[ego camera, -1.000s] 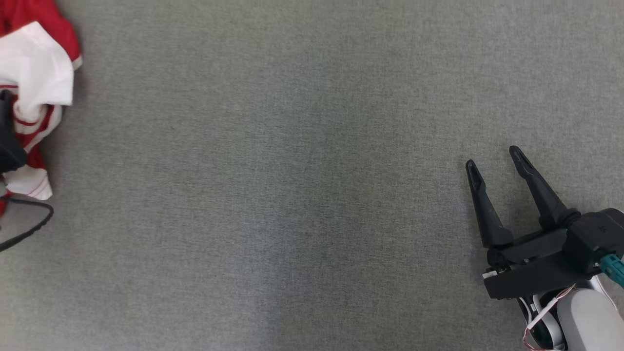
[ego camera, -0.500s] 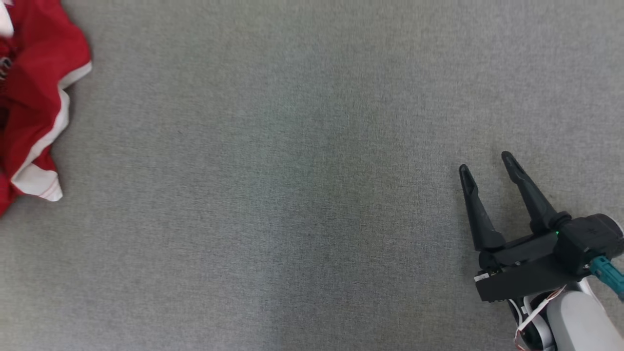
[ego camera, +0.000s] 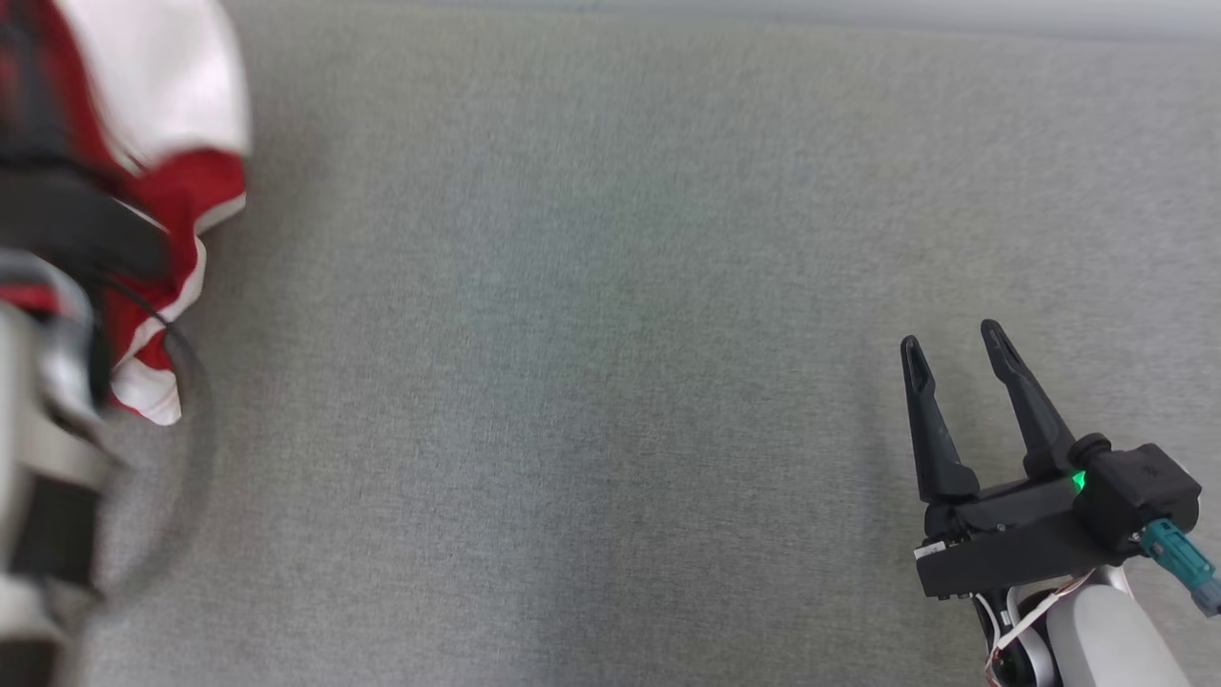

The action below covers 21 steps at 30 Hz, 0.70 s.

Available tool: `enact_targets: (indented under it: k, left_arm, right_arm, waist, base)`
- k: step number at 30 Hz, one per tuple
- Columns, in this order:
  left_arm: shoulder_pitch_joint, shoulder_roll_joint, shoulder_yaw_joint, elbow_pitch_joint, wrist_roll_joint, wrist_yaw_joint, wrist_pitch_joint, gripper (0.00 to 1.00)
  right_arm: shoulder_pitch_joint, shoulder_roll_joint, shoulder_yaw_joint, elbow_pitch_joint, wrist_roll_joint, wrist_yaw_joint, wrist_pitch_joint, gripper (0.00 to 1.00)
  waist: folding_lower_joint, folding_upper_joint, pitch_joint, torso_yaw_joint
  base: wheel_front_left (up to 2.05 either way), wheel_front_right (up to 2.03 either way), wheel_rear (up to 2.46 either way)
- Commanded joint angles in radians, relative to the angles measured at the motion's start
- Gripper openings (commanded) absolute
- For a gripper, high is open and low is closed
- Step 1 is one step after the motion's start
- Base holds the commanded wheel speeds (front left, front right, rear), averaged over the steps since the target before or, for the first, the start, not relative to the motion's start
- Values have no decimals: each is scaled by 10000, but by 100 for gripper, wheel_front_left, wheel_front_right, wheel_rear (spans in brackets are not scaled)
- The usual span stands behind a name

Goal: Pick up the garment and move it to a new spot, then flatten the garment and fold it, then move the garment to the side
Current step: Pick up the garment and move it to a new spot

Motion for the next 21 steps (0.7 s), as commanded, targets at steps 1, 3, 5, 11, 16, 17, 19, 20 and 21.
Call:
enact_targets:
  k: [1, 3, 5, 11, 16, 17, 19, 20, 21]
  left_arm:
    - [562, -127, -239, -498, 88, 78, 195, 0]
    - [1365, -414, -598, -1553, 131, 231, 476, 0]
    - [2089, -646, -955, -2422, 201, 385, 762, 0]
    - [3496, -1319, -2159, -4054, 516, 612, 1098, 0]
    - [3726, -1918, -3076, -4241, 616, 512, 1145, 0]
    - [3638, -2052, -3262, -4176, 584, 463, 1129, 0]
    - [3363, -2315, -3683, -3959, 657, 278, 1084, 0]
    - [3233, -2403, -3854, -3819, 687, 224, 1097, 0]
    - [3084, -2485, -4015, -3660, 762, 152, 1090, 0]
  right_arm:
    - [158, 69, -62, 37, -15, 8, -66, 100]
    - [215, 193, -111, 75, -47, 8, -111, 100]
    - [226, 257, -194, 115, -82, 8, -125, 100]
    - [239, 429, -421, 199, -127, 8, -212, 100]
    - [71, 599, -682, 201, -125, 8, -291, 100]
    - [49, 641, -702, 199, -111, 8, -300, 100]
    - [20, 701, -760, 255, -89, 8, -313, 100]
    - [-2, 721, -770, 280, -77, 8, -338, 100]
    - [-35, 763, -764, 321, -47, 8, -358, 100]
  waist:
    - [2, 0, -361, -189]
    - [2, 0, -504, -343]
    - [2, 0, -576, -514]
    - [2, 0, -560, -1143]
    - [2, 0, -273, -1903]
    - [2, 0, -202, -2084]
    - [2, 0, -67, -2462]
    - [2, 0, 5, -2661]
    - [2, 0, 86, -2888]
  base:
    - [0, 0, 0]
    - [0, 0, 0]
    - [0, 0, 0]
    - [0, 0, 0]
    - [0, 0, 0]
    - [0, 0, 0]
    - [0, 0, 0]
    - [0, 0, 0]
    - [0, 0, 0]
